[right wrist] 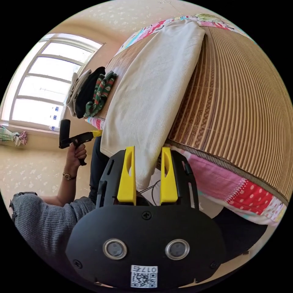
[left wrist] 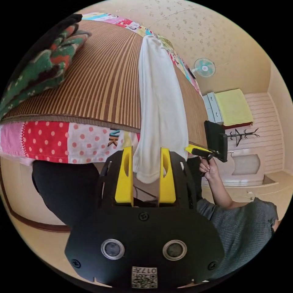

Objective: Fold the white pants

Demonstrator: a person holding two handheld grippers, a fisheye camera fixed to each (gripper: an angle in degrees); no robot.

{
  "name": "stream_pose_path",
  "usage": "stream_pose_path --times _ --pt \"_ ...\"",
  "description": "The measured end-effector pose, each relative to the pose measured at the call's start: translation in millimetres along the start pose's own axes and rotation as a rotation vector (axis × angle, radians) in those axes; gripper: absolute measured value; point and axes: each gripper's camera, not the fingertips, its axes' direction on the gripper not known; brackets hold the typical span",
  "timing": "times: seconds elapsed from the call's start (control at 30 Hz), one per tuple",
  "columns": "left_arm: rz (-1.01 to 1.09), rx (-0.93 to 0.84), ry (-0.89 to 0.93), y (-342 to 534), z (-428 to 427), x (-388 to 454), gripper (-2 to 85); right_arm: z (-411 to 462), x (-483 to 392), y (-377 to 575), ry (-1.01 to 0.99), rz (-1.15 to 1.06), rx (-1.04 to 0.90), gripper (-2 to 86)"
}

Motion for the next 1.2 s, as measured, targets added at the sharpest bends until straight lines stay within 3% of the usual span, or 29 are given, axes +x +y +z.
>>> stream_pose_path --times 0.07,0.2,0.37,0.43,0.63,0.73,0.87,1.0,1.13,1.2 --pt "0.018 -0.103 -0.01 -9.3 24.9 2.3 8.7 4.7 4.6 -1.3 0.05 0.016 -0.017 7.2" --pt "0.075 -0.102 0.063 13.6 30.8 22.2 5.9 -21.7 3.1 28.4 0.075 -0.11 -0.001 5.2" --pt "0.106 -0.304 0.086 57.9 63.9 47.3 7.7 -39.4 28.7 81.6 0.07 -0.122 -0.158 6.1" --pt "0.1 -0.277 0.07 67.5 57.4 50.0 8.6 -64.2 53.5 99.6 0.051 -0.049 -0.097 7.0" --pt "0.104 0.05 0.119 13.8 -1.5 38.9 15.1 -133.1 128.7 80.7 -0.094 0.069 0.233 12.6" --pt "0.1 0.13 0.075 -39.6 -7.5 33.9 18.3 -130.8 165.2 41.6 -0.18 0.136 0.245 14.9" --pt "0.057 0.093 0.052 -109.5 8.6 21.3 19.2 -112.6 192.2 -0.7 -0.247 0.187 0.211 15.1" --pt "0.014 0.037 0.136 -146.7 27.2 6.5 13.6 -96.6 206.4 -29.3 -0.314 0.197 0.194 13.0" --pt "-0.003 -0.062 0.167 -149.8 39.9 -1.0 5.5 -85.8 213.0 -30.7 -0.309 0.204 0.109 6.0" --pt "0.036 0.01 0.306 -130.6 20.9 -4.8 4.9 -101.3 207.3 -14.3 -0.391 0.11 0.152 3.8"
